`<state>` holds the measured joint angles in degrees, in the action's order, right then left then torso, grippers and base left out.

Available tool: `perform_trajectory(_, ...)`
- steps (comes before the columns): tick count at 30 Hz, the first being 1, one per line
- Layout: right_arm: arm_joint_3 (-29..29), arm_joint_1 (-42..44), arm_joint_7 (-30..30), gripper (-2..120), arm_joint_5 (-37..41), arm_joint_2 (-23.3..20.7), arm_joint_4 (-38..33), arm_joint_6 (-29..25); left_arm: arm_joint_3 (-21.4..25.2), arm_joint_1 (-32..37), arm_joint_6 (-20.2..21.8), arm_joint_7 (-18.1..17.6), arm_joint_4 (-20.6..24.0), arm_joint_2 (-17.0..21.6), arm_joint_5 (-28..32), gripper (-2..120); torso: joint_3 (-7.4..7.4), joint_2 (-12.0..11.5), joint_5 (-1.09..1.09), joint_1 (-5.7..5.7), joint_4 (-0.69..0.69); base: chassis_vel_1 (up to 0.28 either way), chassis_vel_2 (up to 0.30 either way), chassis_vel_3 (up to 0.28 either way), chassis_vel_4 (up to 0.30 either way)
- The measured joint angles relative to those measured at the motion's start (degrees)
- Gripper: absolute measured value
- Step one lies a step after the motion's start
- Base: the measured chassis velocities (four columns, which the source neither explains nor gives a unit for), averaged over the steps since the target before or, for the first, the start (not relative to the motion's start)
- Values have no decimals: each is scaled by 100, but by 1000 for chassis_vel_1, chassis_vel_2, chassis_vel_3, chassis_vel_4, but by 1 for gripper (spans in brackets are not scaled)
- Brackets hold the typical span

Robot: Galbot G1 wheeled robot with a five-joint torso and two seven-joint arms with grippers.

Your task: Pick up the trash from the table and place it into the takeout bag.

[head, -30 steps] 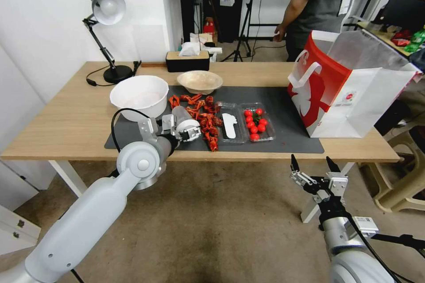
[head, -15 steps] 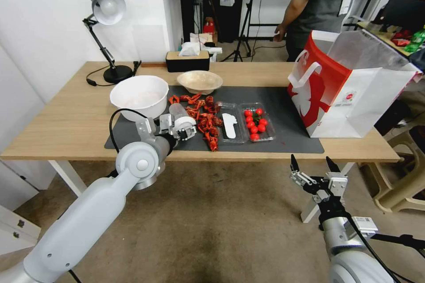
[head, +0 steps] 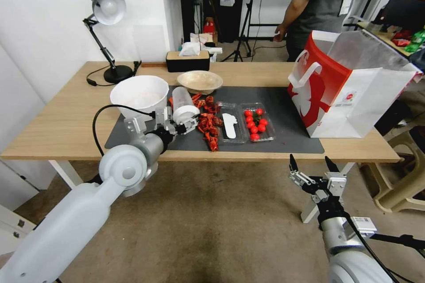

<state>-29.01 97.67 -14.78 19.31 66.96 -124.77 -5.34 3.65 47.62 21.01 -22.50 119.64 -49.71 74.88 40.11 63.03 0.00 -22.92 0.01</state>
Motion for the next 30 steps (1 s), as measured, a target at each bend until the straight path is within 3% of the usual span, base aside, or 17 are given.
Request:
perform_trajectory(2,-2,31,-2,100,-27,19,-50,0,-127,-319,-193,551,-76,-2,-5,72,0,0,1,0,0,0,0,0,0)
perform_trajectory(3,-2,31,-2,100,-27,19,-50,0,-127,-319,-193,551,-76,-2,-5,72,0,0,1,0,0,0,0,0,0)
perform_trajectory(5,-17,80,-3,100,-74,58,-97,0,-498,-828,-422,1125,-351,-52,-192,72,0,0,1,0,-1,0,0,0,0)
perform_trajectory(9,-44,139,-4,100,-138,130,-128,0,-996,-1507,-573,1335,-669,-279,-332,71,0,0,2,0,-1,0,0,0,0)
perform_trajectory(12,-80,211,-4,100,-223,221,-173,-5,-1572,-2433,-687,1414,-1232,-764,-341,71,0,0,4,0,-3,0,0,0,0)
perform_trajectory(13,-80,211,-4,100,-223,221,-173,-5,-1572,-2433,-687,1414,-1232,-764,-341,71,0,0,4,0,-3,0,0,0,0)
perform_trajectory(19,-126,300,-2,100,-348,329,-272,-16,-2353,-3484,-865,1629,-2353,-1556,-347,71,1,-1,2,0,0,0,0,0,0)
perform_trajectory(20,-126,300,-2,100,-348,329,-272,-16,-2353,-3484,-865,1629,-2353,-1556,-347,71,1,-1,2,0,0,0,0,0,0)
perform_trajectory(23,-130,319,-1,100,-402,394,-309,-17,-2784,-4140,-982,1838,-3163,-2296,-400,71,1,-1,3,-1,-1,0,0,0,0)
perform_trajectory(24,-130,319,-1,100,-402,394,-309,-17,-2784,-4140,-982,1838,-3163,-2296,-400,71,1,-1,3,-1,-1,0,0,0,0)
perform_trajectory(27,-141,334,-1,100,-430,433,-315,-22,-3109,-4665,-1240,2276,-3952,-3012,-582,71,0,0,4,0,-4,0,0,0,0)
perform_trajectory(28,-141,334,-1,100,-430,433,-315,-22,-3109,-4665,-1240,2276,-3952,-3012,-582,71,0,0,4,0,-4,0,0,0,0)
perform_trajectory(30,-176,345,1,100,-431,457,-307,-38,-3307,-4926,-1448,2721,-4503,-3408,-733,71,1,0,3,0,-3,0,0,0,0)
